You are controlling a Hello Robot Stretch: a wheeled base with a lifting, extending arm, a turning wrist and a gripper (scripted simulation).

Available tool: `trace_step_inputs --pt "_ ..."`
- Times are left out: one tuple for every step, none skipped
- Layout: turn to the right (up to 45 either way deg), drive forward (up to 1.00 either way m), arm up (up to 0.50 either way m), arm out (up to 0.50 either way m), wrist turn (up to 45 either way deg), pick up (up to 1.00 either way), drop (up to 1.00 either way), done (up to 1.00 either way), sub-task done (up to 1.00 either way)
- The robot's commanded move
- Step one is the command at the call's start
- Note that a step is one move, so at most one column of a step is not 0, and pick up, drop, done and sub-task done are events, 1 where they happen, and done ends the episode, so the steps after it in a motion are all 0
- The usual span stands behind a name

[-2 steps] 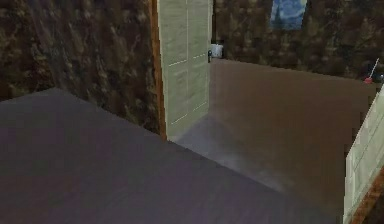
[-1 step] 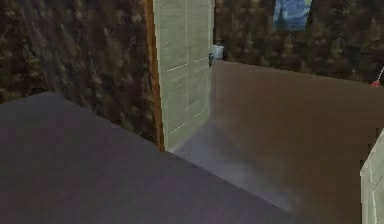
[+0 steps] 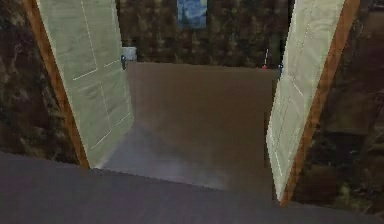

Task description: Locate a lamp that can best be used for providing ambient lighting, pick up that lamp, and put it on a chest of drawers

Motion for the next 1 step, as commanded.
trace_step_inputs --pt "0.0 1.00 0.00 0.00 0.0 0.00 0.00 0.00 0.00"
